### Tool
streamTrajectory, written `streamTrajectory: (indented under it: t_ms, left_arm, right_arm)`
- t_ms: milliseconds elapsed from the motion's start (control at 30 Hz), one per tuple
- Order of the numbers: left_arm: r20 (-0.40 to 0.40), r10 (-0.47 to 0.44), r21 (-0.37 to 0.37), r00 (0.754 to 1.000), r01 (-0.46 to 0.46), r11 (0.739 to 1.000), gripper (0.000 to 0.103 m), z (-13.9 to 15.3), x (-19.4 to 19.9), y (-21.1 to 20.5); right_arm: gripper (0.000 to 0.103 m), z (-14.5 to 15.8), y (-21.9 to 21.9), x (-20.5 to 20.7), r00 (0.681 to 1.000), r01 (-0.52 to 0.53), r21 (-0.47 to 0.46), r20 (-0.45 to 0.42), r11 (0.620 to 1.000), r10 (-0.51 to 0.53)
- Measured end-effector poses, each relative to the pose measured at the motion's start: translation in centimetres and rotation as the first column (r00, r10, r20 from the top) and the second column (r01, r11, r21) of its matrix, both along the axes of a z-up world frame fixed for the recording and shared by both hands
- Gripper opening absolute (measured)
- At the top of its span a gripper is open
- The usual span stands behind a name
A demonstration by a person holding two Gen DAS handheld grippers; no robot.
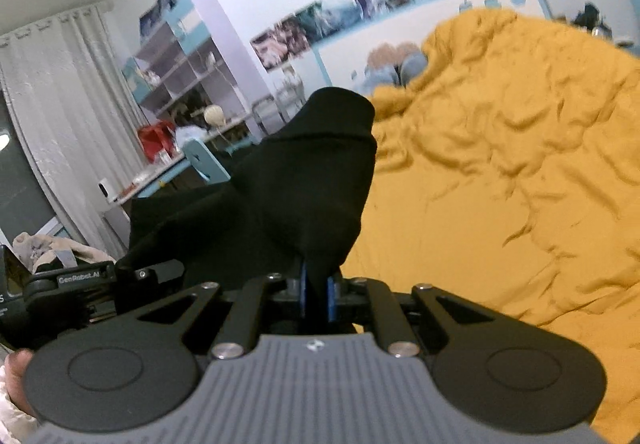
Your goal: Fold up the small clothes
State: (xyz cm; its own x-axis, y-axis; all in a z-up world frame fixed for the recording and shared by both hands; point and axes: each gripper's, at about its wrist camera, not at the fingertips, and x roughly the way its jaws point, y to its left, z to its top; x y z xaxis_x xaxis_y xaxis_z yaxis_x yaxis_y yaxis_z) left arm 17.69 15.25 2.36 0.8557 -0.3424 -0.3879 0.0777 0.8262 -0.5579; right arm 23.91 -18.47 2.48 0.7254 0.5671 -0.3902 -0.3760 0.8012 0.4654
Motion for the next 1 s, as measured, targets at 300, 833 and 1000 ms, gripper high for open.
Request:
streamTrajectory:
  t_ms: [300, 833, 1000]
  left_arm:
    - [0.076, -0.143, -0.017, 0.987, 0.145, 0.989, 0.018, 3.2, -4.3, -3.8]
    - [-0.19, -0.18, -0.054, 0.965, 0.173, 0.983, 0.019, -7.1, 4.9, -2.7]
    - [-0.271, -0.19, -0.038, 0.944, 0.186, 0.982, 0.019, -9.8, 7.5, -2.7]
  right_arm:
    - [0.004, 4.7, -6.5, -6.9, 0.999, 0.032, 0.04, 0.03, 0.999, -0.033]
    - [0.004, -4.7, -5.8, -0.9, 0.978, 0.098, -0.043, -0.181, 0.994, -0.104]
    - [0.005, -7.8, -4.8, 3.3, 0.96, 0.098, -0.078, -0.255, 0.992, -0.115]
